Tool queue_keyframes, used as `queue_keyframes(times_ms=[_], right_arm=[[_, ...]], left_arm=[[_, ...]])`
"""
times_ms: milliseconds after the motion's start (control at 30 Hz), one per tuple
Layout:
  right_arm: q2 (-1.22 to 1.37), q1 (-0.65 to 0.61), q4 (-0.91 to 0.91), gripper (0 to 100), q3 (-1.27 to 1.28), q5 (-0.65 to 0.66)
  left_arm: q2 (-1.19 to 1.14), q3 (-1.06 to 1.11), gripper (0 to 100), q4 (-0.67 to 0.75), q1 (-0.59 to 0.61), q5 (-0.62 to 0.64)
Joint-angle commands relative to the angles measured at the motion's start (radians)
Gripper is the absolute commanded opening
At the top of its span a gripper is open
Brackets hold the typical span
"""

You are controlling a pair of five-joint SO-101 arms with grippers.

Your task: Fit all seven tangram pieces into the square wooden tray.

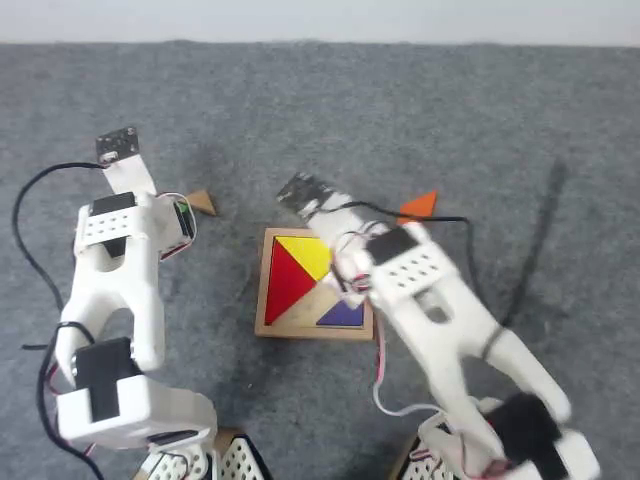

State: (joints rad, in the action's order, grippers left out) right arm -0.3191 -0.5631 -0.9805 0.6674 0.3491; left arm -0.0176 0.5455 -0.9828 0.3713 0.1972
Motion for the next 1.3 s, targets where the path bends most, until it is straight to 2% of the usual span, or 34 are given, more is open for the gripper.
queue_keyframes(times_ms=[0, 200, 367, 500, 567, 733, 1033, 1267], right_arm=[[-0.145, 0.047, 0.162, 2.5, 0.12, -0.003], [-0.194, 0.016, 0.452, 2.4, 0.334, -0.003], [-0.197, -0.028, 0.456, 2.4, 0.356, -0.008], [-0.203, -0.028, 0.455, 2.3, 0.358, -0.008], [-0.205, -0.027, 0.453, 2.3, 0.358, -0.008], [-0.219, -0.033, 0.427, 2.3, 0.356, -0.009], [-0.398, -0.031, 0.429, 2.3, 0.448, -0.009], [-0.535, -0.031, 0.427, 2.3, 0.516, -0.009]], left_arm=[[0.069, -0.016, 11, -0.012, 0.023, -0.002], [0.204, 0.053, 11, -0.006, 0.04, -0.003], [0.318, 0.143, 12, 0.055, 0.035, -0.009], [0.293, 0.148, 17, 0.104, 0.038, -0.014], [0.253, 0.13, 17, 0.11, 0.038, -0.055], [0.098, 0.042, 17, 0.097, 0.04, -0.138], [-0.213, -0.341, 17, -0.092, 0.035, -0.229], [-0.427, -0.576, 17, -0.189, 0.032, -0.121]])
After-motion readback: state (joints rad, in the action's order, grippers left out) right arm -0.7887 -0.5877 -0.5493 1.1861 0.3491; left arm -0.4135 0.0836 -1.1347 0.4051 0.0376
